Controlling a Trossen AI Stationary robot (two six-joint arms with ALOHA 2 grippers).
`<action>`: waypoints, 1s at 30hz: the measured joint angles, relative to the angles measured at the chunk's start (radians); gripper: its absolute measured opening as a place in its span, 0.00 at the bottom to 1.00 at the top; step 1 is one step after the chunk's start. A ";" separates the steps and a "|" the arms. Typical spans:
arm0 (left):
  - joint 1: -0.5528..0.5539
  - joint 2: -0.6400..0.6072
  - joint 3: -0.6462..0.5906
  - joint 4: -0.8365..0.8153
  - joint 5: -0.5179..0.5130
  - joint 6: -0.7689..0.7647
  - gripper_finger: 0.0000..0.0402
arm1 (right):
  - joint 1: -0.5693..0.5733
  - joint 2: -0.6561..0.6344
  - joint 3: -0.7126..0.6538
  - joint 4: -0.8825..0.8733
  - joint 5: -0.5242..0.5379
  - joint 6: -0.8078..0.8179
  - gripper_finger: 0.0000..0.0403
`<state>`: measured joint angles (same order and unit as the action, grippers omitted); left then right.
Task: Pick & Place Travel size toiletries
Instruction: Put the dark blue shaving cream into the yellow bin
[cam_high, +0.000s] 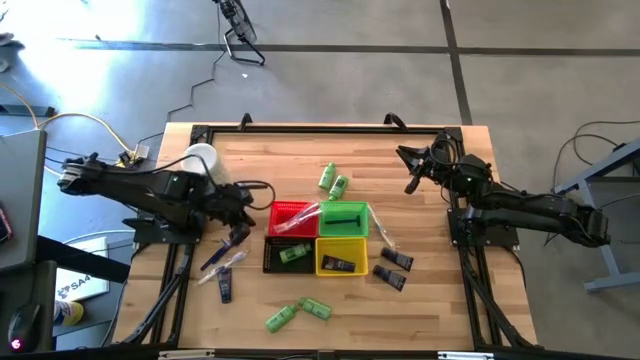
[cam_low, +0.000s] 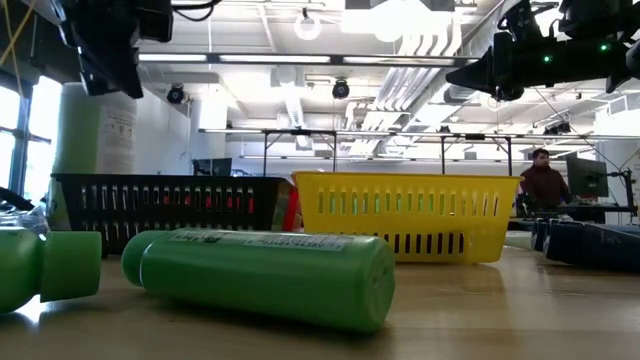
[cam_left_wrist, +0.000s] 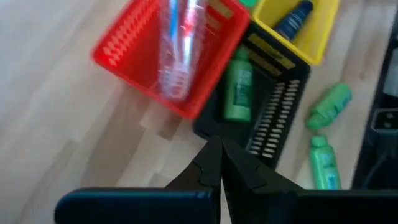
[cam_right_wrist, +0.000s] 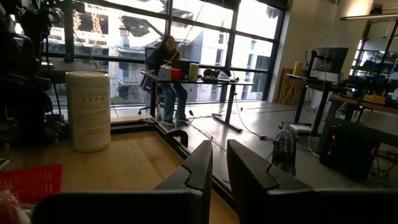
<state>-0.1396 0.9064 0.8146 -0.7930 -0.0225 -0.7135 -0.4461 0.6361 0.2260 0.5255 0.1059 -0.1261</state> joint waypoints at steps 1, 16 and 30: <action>-0.009 0.009 0.000 0.006 0.014 -0.004 0.00 | 0.000 0.000 0.000 0.000 0.000 0.000 0.10; -0.220 0.080 0.001 -0.091 0.080 -0.350 0.00 | 0.000 0.000 0.000 -0.016 0.004 0.000 0.10; -0.311 0.086 0.001 -0.092 0.147 -0.707 0.00 | 0.000 0.000 0.000 -0.019 0.004 0.000 0.10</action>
<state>-0.4507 0.9924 0.8158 -0.8852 0.1249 -1.4201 -0.4465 0.6361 0.2260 0.5064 0.1097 -0.1261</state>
